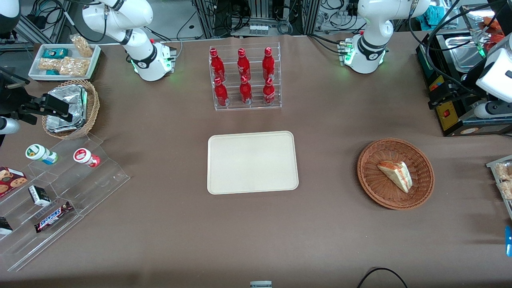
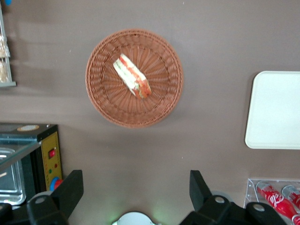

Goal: Place sandwich from basket to tray
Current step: 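Lower the open left gripper over the sandwich in the wicker basket, then close the left gripper on the wrapped sandwich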

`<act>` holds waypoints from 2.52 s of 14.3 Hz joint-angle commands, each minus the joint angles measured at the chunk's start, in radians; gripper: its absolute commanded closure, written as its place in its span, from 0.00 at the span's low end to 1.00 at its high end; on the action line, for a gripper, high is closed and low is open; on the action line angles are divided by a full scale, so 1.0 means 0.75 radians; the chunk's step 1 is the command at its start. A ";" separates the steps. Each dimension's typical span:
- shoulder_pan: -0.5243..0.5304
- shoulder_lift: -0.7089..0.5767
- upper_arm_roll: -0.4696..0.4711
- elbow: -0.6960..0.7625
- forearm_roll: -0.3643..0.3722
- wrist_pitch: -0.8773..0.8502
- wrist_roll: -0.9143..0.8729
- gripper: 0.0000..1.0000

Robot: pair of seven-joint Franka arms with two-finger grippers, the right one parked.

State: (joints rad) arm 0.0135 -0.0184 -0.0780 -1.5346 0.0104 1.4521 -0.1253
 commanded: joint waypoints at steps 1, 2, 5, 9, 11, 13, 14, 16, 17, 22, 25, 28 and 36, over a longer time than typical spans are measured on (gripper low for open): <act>-0.002 0.041 0.002 0.023 0.023 0.021 0.028 0.00; 0.000 0.057 0.002 0.009 0.025 0.019 0.028 0.00; 0.013 0.200 0.008 -0.003 0.031 0.025 0.028 0.00; 0.015 0.284 0.012 -0.217 0.097 0.343 0.026 0.00; 0.041 0.280 0.024 -0.405 0.095 0.582 0.010 0.00; 0.049 0.272 0.026 -0.539 0.086 0.779 -0.017 0.00; 0.062 0.278 0.026 -0.574 0.082 0.839 -0.070 0.00; 0.062 0.294 0.026 -0.617 0.082 0.931 -0.288 0.00; 0.062 0.315 0.024 -0.625 0.080 0.948 -0.404 0.00; 0.062 0.391 0.024 -0.627 0.074 1.052 -0.922 0.00; 0.062 0.450 0.024 -0.643 0.074 1.111 -1.052 0.00; 0.062 0.509 0.024 -0.672 0.070 1.228 -1.136 0.00; 0.039 0.444 0.018 -0.564 0.097 0.859 -1.108 0.92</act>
State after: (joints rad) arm 0.0559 0.3650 -0.0597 -2.0088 0.0695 2.2295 -0.9779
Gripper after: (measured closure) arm 0.564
